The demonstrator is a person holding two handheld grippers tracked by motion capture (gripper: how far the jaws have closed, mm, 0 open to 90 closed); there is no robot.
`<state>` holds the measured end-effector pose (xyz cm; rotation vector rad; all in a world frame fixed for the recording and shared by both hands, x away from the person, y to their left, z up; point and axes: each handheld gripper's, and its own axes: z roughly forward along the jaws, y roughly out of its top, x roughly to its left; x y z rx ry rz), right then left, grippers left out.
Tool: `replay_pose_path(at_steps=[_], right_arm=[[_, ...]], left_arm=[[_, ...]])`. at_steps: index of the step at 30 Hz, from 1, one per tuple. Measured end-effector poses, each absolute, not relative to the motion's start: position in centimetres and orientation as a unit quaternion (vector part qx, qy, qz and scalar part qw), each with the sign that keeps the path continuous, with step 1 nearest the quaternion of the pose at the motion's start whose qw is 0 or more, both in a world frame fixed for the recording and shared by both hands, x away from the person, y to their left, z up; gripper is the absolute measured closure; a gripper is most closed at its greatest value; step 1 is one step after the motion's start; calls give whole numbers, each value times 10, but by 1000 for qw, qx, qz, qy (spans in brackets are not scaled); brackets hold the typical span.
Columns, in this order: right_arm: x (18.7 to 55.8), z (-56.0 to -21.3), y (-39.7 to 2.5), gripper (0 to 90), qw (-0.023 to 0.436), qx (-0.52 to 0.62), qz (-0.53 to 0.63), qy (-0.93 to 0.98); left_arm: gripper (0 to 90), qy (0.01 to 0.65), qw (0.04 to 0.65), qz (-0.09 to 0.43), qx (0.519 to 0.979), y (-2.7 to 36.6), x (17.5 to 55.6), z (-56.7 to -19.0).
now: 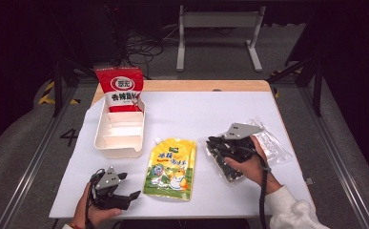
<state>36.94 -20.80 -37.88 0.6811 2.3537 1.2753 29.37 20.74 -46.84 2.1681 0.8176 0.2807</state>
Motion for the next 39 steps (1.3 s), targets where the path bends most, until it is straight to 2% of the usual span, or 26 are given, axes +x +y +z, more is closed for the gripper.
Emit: replay_pose_path(at_steps=[6,10,22,30,39], right_arm=[[343,-383,-243,807,210,250,440,836],[331,-387,-266,783,217,274,438,828],[316,-390,-317,758,255,351,439,787],[314,-399,-337,703,268,388,428,771],[316,-411,-363,598,277,440,424,742]], left_arm=[[196,318,392,114,856,207,291,-467],[197,320,396,114,853,209,289,-466],[197,307,403,102,856,206,292,-467],[195,303,395,109,860,202,294,-466],[194,293,391,113,865,196,298,-465]])
